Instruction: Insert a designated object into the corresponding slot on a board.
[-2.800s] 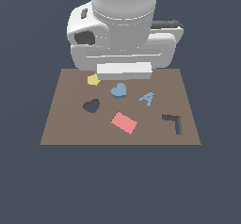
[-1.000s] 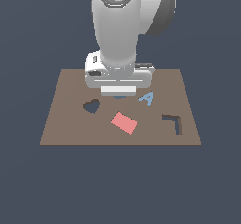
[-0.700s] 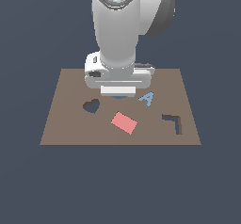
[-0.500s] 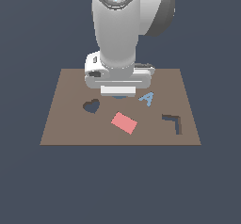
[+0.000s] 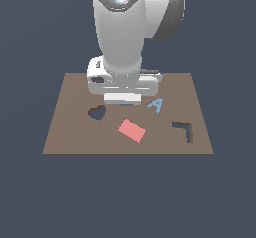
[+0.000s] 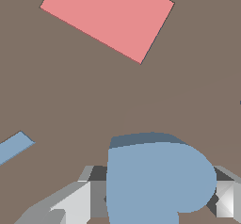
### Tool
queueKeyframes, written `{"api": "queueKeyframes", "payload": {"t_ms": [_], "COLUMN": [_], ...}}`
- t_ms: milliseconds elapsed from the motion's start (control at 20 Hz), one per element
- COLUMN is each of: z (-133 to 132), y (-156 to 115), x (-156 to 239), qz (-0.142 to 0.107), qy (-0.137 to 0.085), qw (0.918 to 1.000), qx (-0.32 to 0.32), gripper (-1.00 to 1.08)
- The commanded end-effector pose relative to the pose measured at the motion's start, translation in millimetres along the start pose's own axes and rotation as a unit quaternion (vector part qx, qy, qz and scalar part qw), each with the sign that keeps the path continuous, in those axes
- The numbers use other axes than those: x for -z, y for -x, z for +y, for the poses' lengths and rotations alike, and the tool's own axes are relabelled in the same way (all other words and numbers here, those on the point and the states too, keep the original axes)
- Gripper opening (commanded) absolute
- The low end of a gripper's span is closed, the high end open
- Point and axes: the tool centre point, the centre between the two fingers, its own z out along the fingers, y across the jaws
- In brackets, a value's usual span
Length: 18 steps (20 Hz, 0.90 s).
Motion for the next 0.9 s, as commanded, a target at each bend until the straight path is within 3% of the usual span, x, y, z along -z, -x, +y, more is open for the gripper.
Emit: {"api": "queueKeyframes", "payload": {"t_ms": [0, 550, 850], "z": [7.0, 66.1, 84.8], "y": [-5.9, -42.7, -49.6], "x": [1.1, 7.8, 9.4], "qz": [0.000, 0.000, 0.000], "qy": [0.000, 0.000, 0.000], "qw": [0.9999, 0.9891, 0.9830], "qx": [-0.016, -0.147, -0.184], "gripper": [-1.00, -1.00, -1.00]}}
